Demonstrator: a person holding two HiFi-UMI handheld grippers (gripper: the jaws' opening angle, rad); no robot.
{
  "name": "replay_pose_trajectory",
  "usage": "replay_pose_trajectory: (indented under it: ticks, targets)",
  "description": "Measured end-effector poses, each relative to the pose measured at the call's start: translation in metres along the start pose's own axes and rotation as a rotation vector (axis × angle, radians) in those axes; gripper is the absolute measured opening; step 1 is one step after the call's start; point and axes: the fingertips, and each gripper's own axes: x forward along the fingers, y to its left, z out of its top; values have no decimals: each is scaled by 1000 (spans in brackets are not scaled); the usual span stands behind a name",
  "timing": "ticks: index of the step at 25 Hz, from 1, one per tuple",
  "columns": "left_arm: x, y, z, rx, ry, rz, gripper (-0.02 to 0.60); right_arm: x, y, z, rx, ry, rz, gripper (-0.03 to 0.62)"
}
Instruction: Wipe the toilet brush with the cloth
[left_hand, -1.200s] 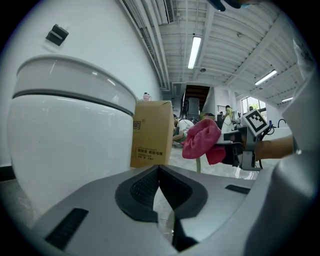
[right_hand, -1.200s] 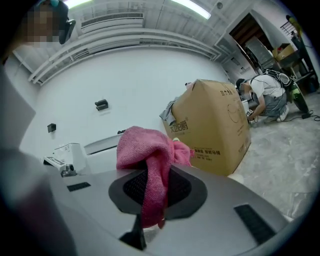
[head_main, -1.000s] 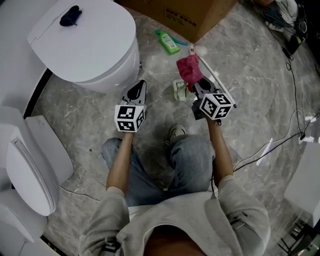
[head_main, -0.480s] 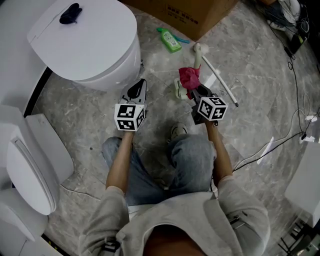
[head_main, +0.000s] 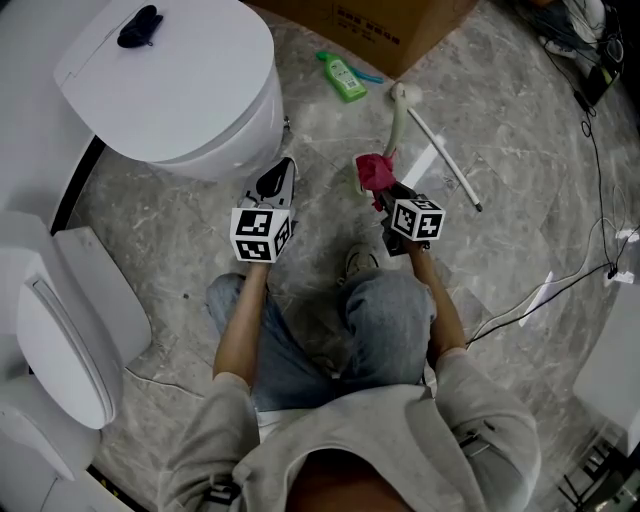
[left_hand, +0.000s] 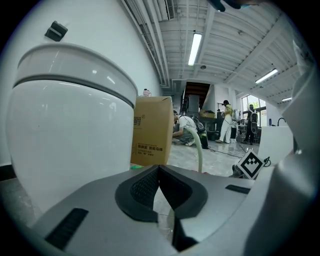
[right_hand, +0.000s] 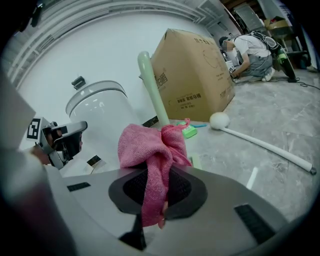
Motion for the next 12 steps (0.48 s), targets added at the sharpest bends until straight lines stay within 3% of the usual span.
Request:
replay_pose_trajectory:
  ticks: [12]
  targets:
    - [-1, -2, -8, 5, 20, 0, 18, 1, -17, -39, 47, 72, -28, 64]
